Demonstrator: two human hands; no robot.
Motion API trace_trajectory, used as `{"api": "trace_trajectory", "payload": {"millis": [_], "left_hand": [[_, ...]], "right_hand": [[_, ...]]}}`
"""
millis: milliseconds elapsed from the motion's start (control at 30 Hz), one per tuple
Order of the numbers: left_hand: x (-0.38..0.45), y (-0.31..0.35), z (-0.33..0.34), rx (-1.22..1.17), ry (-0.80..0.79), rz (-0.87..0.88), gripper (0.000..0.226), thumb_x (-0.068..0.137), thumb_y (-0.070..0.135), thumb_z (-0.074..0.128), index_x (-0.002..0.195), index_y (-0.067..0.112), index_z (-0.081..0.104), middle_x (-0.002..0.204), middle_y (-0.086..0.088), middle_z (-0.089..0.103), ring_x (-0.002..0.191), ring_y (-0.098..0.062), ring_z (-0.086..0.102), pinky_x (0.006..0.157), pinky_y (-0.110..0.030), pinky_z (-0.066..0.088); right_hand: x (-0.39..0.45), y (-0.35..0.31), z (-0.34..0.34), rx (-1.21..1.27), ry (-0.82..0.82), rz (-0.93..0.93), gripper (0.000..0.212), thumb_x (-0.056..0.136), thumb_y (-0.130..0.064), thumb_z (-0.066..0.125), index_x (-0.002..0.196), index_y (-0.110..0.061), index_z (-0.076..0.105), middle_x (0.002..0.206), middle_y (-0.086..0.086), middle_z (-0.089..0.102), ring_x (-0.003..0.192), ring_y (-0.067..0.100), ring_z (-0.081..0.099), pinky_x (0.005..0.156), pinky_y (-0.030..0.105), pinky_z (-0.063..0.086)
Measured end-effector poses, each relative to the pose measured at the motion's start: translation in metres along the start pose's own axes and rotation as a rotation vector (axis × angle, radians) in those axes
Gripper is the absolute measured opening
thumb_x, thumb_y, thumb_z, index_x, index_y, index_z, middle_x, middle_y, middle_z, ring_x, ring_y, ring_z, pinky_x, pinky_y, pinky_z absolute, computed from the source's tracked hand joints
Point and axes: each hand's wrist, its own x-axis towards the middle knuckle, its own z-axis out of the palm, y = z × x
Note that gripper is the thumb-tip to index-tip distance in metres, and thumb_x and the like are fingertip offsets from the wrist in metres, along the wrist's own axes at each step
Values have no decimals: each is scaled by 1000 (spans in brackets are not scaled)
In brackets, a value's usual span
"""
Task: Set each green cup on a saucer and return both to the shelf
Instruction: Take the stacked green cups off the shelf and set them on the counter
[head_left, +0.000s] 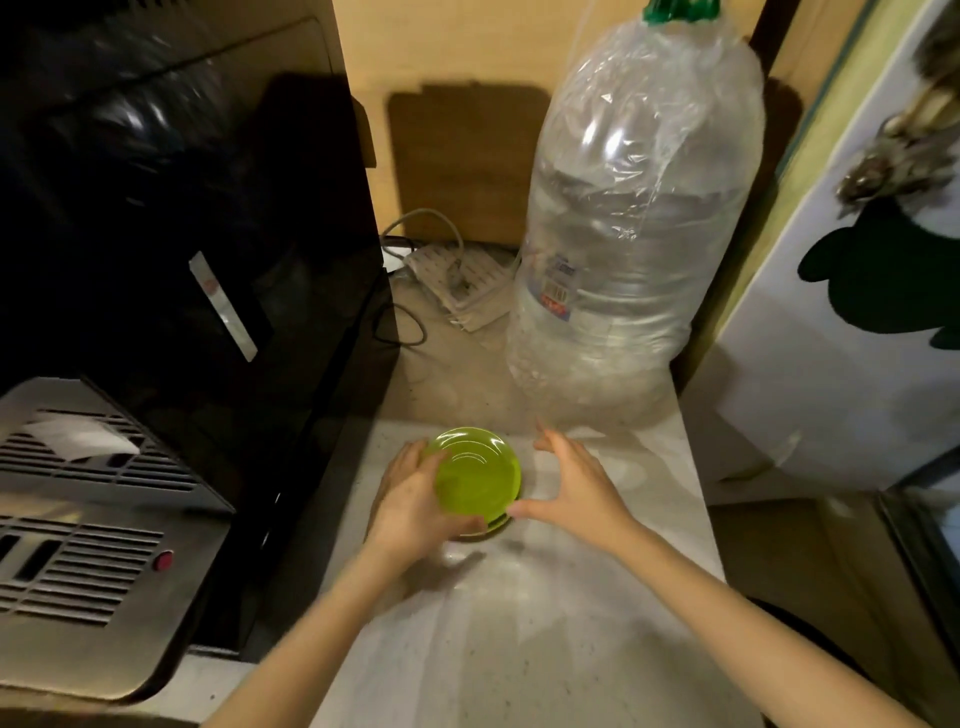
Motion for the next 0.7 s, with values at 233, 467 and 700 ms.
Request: {"api": "trace_trajectory", "payload": {"millis": [233,467,700], "left_hand": [[29,71,-63,-46,-180,157,65,64,34,78,122,17,56,127,-2,59,117,-16,54,97,-26,40],[41,157,-132,-191,-233,332,51,68,23,77,115,12,60,109,-7,68,94,-10,64,87,-23,49],[37,235,-213,-226,-62,510,45,70,29,74,111,17,62,107,-6,69,95,-13,63,83,-21,47]], "right_hand": [[5,-41,-84,50,34,-100,98,59,-38,82,140,-21,29,125,3,56,109,16,56,95,30,46],[3,-91,-183,-12,111,-178,78,65,-37,79,132,-24,42,115,-2,60,88,13,64,79,26,52],[-11,-143,-280,-98,281,-279,50,76,-33,70,122,-20,54,108,-4,62,84,3,62,67,11,47]]}}
